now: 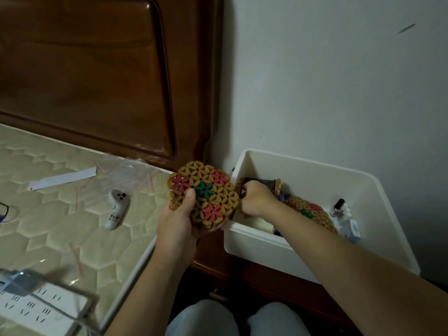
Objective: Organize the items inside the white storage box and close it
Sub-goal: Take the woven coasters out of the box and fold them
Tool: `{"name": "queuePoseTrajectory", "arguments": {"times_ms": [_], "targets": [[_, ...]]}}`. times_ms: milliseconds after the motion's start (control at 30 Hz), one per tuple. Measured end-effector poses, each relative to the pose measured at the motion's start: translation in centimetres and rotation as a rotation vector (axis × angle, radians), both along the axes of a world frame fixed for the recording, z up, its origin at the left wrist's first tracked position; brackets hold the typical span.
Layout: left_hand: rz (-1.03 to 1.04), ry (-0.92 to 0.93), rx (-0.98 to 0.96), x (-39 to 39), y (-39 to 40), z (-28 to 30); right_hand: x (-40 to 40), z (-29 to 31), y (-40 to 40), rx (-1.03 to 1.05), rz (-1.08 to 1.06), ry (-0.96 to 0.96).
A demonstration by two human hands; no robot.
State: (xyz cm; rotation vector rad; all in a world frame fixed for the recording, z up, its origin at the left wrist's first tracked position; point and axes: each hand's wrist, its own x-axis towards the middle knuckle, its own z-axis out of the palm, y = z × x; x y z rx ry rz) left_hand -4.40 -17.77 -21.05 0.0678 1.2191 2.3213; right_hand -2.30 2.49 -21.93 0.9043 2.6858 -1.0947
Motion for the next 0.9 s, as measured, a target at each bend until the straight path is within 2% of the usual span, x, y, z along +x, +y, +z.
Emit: {"name": "queuePoseTrajectory", "arguments": {"times_ms": [133,233,433,600,733,800,900], "targets": [[-0.022,-0.02,0.01,-0.3,0.5,-0.8,-1.6,-0.7,1.1,0.065,0.101,-0.084],[-0.036,-0.041,0.01,-0.4,0.5,-1.4,-2.0,-0.4,1.5,0.006,0.12,-0.079],[-0.04,-0.074,0.039,-0.3,0.3,-1.7,-1.7,-0.6,1.9,-0.13,-0.043,0.017],[-0.021,-0.096,0.026,-0.1,-0.6,-1.2,-1.9,-0.7,1.5,0.013,-0.14,0.055],[-0.004,-0.105,0.03,0.4,-2.1,-0.5,-2.0,-0.2,0.2,0.145,-0.113,0.022],[0.019,-0.097,0.026,0.5,-3.0,0.0,-1.8,0.3,0.1,0.113,-0.112,0.002],[0.045,-0.084,0.018,0.8,-4.3,0.8,-1.0,1.9,0.3,-0.061,-0.249,0.077]]}}
